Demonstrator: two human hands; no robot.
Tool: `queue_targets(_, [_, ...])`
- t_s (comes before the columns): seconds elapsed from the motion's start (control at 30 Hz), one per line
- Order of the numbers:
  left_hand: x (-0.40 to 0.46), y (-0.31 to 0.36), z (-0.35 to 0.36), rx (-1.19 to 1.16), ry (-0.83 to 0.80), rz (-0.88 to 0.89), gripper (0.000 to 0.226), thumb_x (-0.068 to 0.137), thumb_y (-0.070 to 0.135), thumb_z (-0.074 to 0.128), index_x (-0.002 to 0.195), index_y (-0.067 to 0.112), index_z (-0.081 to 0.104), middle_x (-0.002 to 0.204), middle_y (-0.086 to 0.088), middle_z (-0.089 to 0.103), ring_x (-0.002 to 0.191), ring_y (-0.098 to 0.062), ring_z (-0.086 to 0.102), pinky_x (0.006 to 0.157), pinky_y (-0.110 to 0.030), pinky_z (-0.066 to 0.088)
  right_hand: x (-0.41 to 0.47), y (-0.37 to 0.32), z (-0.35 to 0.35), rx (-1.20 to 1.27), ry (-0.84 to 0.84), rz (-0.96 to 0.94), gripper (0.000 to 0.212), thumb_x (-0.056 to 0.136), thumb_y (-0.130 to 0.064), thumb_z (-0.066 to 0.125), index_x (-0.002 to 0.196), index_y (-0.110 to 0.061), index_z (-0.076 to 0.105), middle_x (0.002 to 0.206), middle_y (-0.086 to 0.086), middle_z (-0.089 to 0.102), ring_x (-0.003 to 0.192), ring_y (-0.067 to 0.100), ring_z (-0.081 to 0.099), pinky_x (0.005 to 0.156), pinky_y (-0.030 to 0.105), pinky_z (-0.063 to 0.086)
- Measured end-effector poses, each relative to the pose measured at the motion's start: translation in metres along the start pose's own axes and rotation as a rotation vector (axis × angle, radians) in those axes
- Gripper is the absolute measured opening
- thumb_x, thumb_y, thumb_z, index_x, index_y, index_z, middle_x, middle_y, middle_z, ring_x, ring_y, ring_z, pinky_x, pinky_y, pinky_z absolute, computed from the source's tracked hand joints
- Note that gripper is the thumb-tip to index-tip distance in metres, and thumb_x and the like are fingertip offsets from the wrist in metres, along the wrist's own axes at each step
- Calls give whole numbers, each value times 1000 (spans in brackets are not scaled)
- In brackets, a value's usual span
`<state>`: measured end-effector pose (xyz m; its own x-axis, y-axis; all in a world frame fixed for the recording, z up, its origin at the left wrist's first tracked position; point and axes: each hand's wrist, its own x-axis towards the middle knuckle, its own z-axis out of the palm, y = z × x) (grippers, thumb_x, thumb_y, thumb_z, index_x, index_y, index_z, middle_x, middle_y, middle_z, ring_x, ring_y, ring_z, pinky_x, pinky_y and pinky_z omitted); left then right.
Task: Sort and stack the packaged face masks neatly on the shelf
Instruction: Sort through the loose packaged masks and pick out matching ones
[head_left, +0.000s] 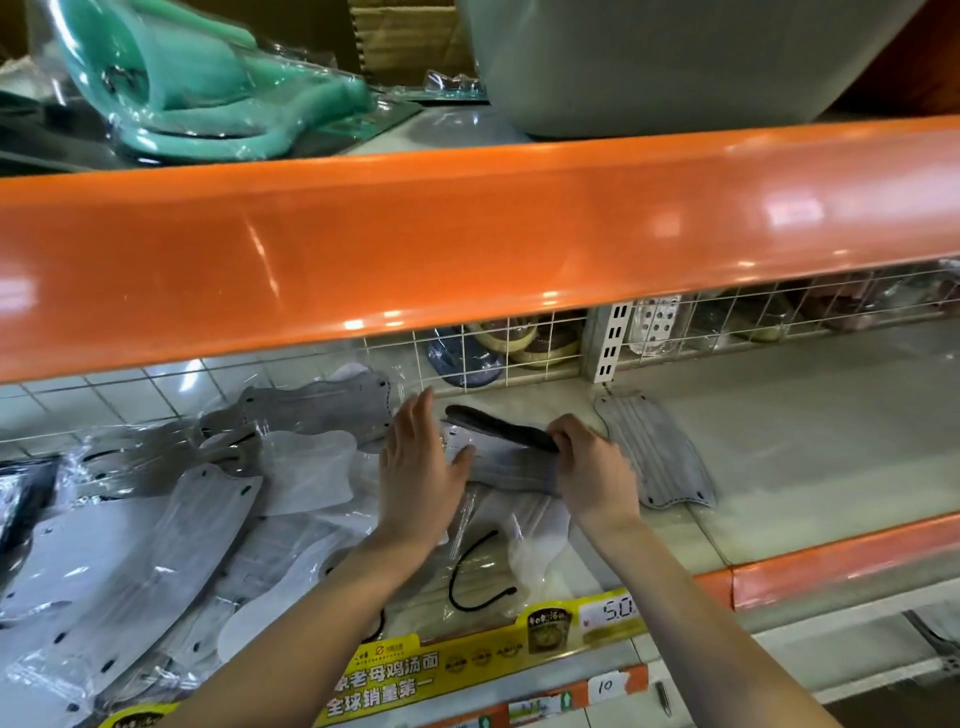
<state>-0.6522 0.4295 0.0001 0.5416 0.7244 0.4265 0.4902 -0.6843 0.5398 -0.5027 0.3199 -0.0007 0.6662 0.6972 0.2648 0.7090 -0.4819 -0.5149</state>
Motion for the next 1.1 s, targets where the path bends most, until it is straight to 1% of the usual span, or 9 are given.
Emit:
queue_targets(0.2, [9,4,-27,-411,-46,-173,44,84,25,69,122,12,52,110,6,59,104,-13,55,87,-19,44,11,-16,-21,169,138,-182,28,89,4,47,100,-15,64,85,8,68,74,33,63,55,31,42])
queue_targets(0.3, [9,1,-41,-752,-74,-372,8,88,16,64,96,15,62,83,-4,69,76,-22,66,70,-29,53,14,-26,-26,144,136,-250,27,93,-3,45,106,-15,65,93,7,67,76,31,65,60,37,50])
queue_targets(0.43, [0,-5,-53,-918,14,-548,11,93,14,58,103,8,61,86,-15,71,70,-24,69,55,-23,53,1,-45,-23,15,287,-393,31,92,-27,45,110,-12,65,105,5,65,90,29,63,79,39,50])
queue_targets(0.57, [-9,-11,-65,-1072,93,-671,10,96,8,50,99,10,60,70,-7,72,62,-17,69,54,-19,53,-18,-59,-2,-92,98,-592,54,84,-49,51,125,-14,57,122,4,63,110,21,60,100,42,43])
queue_targets(0.7, [-18,-21,-87,-1218,102,-701,19,97,5,45,112,2,56,71,-7,71,59,-15,68,53,-20,53,-30,-76,20,-182,-126,-531,80,57,-11,85,132,-14,54,130,3,60,115,21,61,105,37,29])
queue_targets(0.8, [-27,-30,-103,-1144,79,-669,22,98,4,44,117,0,54,86,-14,72,66,-18,70,55,-22,54,-34,-90,24,-68,-170,-478,81,73,12,62,145,-17,39,147,1,43,134,22,42,113,25,18])
queue_targets(0.9, [-33,-52,-110,-750,250,-602,45,94,1,50,138,9,41,123,-18,61,89,-19,66,72,-27,54,-38,-103,33,-42,-84,-522,81,49,19,73,124,-9,62,120,9,66,107,28,65,92,35,50])
queue_targets(1.0, [-48,-75,-124,-351,340,-402,70,88,33,63,147,35,24,149,2,39,127,-21,46,98,-40,44,-43,-113,51,-26,-57,-573,71,42,12,81,109,-10,69,105,6,71,92,25,70,76,32,56])
queue_targets(1.1, [-65,-86,-141,102,250,-42,59,87,63,46,134,27,47,135,-6,55,118,-23,52,94,-43,46,-49,-134,58,10,-50,-603,61,52,5,82,109,-10,69,106,6,71,93,25,69,74,32,56])
